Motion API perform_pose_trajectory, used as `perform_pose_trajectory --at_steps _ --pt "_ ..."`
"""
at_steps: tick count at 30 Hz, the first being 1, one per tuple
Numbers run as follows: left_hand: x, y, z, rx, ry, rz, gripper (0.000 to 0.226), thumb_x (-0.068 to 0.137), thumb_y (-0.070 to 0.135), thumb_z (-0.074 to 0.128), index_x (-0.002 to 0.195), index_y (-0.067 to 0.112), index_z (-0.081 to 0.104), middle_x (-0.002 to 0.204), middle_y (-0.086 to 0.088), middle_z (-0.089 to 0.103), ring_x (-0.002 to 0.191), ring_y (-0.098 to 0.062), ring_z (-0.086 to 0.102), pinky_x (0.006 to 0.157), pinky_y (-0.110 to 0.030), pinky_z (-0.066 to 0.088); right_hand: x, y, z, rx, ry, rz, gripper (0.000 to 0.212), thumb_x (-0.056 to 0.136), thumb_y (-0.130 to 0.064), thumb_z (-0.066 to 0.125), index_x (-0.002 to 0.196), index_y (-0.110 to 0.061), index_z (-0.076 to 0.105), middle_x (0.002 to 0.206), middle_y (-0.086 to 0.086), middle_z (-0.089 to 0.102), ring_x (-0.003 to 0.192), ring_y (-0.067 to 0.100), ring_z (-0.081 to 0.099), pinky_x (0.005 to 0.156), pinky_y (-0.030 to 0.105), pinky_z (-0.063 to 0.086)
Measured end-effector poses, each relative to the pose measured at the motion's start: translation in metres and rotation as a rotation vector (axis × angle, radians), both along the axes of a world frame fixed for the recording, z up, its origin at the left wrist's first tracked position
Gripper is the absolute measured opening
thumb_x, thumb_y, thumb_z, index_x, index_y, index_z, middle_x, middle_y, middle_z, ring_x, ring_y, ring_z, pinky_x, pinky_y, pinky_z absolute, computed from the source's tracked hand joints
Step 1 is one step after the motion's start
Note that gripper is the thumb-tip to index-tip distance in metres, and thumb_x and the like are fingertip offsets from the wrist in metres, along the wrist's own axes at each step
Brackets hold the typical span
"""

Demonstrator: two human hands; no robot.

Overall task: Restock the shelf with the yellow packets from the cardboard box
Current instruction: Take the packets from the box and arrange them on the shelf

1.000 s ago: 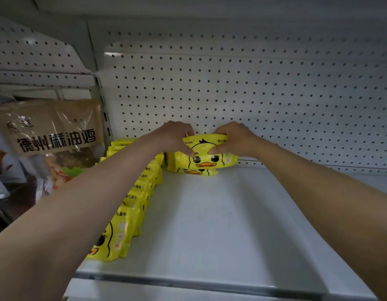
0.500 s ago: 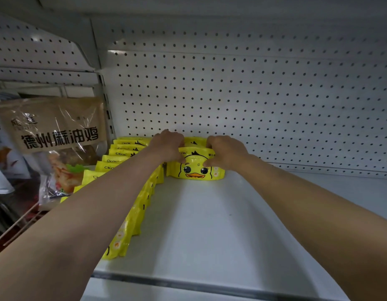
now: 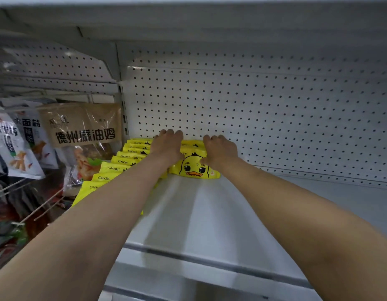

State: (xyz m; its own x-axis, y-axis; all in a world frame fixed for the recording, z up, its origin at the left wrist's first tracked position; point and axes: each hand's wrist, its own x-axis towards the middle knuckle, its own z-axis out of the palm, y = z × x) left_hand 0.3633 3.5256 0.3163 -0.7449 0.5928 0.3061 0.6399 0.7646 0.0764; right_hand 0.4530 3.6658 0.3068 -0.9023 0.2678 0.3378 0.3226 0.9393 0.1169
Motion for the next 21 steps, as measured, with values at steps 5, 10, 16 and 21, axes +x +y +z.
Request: perform_pose_trajectory --at_steps 5,10,16,21 --pt "0.029 -0.049 0.026 0.029 0.054 0.088 0.059 0.081 0.011 0.071 0.134 0.019 0.045 0.128 -0.011 0.047 0.123 -0.031 0.041 0.088 -0.041 0.044 0.023 -0.023 0.034 0.053 0.049 0.184 0.051 0.089 -0.034 0.067 0.132 -0.015 0.048 0.123 0.007 0.058 0.119 0.026 0.049 0.073 0.035 0.041" --pt "0.07 -0.118 0.045 0.028 0.057 0.184 0.059 0.076 0.019 0.078 0.128 0.015 0.051 0.122 -0.019 0.055 0.117 -0.041 0.05 0.088 -0.05 0.051 0.048 -0.071 0.069 0.03 0.067 0.372 0.054 0.089 -0.038 0.067 0.137 -0.022 0.046 0.13 0.006 0.053 0.12 0.028 0.051 0.084 0.037 0.046" --pt "0.133 -0.21 0.045 0.106 0.121 0.38 0.055 0.088 0.035 0.062 0.134 0.008 0.046 0.128 -0.023 0.049 0.122 -0.042 0.044 0.097 -0.052 0.045 0.073 -0.158 0.076 0.01 0.075 0.613 0.059 0.086 -0.05 0.067 0.136 -0.029 0.045 0.135 0.005 0.051 0.12 0.03 0.054 0.092 0.04 0.049" --pt "0.184 -0.285 0.034 0.049 0.061 0.592 0.056 0.089 0.036 0.063 0.137 0.015 0.044 0.131 -0.016 0.047 0.124 -0.039 0.044 0.092 -0.051 0.049 0.082 -0.237 0.059 -0.039 0.062 0.759 0.052 0.086 -0.054 0.065 0.126 -0.027 0.047 0.128 0.003 0.052 0.115 0.03 0.055 0.083 0.04 0.052"
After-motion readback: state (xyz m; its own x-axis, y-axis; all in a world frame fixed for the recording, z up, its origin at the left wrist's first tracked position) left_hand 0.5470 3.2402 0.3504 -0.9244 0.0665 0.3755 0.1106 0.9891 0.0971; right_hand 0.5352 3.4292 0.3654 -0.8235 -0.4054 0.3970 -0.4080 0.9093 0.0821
